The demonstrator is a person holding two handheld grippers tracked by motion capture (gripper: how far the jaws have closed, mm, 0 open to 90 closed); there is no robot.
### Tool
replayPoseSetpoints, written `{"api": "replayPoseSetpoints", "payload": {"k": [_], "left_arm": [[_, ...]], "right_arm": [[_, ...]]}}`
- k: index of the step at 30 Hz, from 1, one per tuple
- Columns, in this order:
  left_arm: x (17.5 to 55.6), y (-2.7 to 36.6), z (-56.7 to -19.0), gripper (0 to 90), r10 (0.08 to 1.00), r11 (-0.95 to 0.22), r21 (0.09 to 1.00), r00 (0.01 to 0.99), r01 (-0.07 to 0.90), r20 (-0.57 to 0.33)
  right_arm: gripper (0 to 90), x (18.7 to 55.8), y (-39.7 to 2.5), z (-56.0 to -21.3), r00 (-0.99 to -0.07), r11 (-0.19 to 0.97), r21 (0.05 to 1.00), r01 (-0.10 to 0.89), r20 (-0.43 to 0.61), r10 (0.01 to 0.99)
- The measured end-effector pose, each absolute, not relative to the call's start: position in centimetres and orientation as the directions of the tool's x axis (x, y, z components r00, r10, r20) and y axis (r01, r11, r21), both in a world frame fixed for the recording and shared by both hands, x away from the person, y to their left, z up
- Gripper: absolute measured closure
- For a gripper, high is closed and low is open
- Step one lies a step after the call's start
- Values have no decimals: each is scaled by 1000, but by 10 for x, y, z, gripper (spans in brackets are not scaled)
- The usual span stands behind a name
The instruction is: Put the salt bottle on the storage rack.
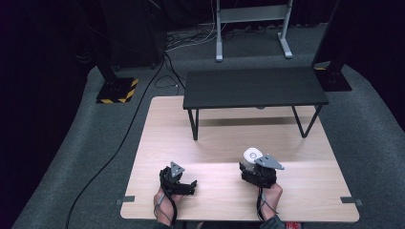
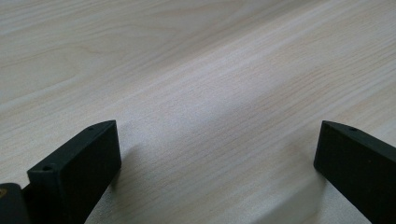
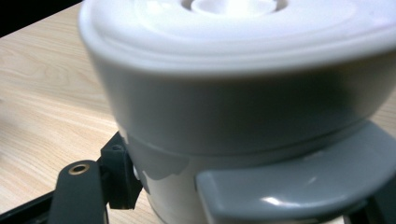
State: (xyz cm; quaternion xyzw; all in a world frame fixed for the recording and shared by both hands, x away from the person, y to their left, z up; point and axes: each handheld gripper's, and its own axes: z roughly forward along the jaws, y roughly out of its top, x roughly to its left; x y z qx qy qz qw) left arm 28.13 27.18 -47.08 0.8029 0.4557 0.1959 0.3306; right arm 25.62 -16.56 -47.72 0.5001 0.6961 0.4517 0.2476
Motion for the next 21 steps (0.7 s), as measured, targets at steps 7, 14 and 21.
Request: {"api": "replayPoseSetpoints", "payload": {"k": [7, 14, 21], "left_arm": [[281, 272, -471, 0, 861, -366, 710, 508, 602, 13], [282, 272, -471, 0, 860, -367, 709, 509, 602, 13], [282, 272, -471, 0, 860, -367, 710, 510, 601, 13]], "right_arm": [[276, 255, -171, -473, -365, 86, 878, 471, 106, 925], [276, 255, -180, -470, -346, 70, 879, 472, 111, 932], [275, 254, -189, -466, -322, 52, 879, 474, 118, 939]]}}
